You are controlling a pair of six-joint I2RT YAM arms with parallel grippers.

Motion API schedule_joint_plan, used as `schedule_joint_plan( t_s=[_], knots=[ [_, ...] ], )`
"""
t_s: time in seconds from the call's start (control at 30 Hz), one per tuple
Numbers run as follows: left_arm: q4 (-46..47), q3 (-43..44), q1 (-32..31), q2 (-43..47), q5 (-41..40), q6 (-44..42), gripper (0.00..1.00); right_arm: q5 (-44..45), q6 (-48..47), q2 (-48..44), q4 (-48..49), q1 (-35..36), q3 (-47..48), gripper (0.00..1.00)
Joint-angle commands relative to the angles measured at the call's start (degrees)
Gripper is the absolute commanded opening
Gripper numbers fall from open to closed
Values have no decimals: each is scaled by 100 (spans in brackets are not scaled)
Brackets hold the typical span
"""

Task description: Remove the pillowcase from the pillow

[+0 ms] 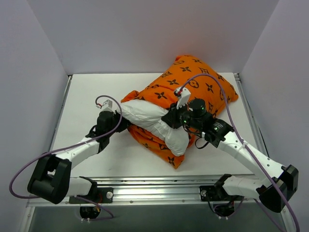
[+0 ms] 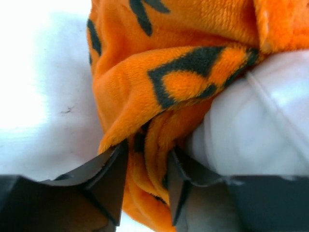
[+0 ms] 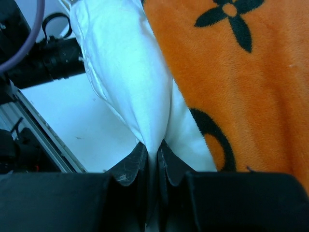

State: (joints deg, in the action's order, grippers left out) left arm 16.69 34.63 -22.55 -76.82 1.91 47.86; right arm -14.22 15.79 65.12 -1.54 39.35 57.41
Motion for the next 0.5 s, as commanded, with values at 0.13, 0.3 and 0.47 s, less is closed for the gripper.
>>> schedule_joint_plan(
  t_s=[0.13, 0.3, 0.47],
  knots=[
    [-119, -492, 180, 1490, -798, 110, 65, -99, 522, -44, 1095, -42, 885, 0],
    [-885, -642, -204, 2556, -464, 223, 80, 51, 504, 457, 936, -24, 1264, 0],
    [-659, -870, -1093, 2506, -621, 504, 91, -20, 583, 633, 1138, 2, 1282, 0]
  ],
)
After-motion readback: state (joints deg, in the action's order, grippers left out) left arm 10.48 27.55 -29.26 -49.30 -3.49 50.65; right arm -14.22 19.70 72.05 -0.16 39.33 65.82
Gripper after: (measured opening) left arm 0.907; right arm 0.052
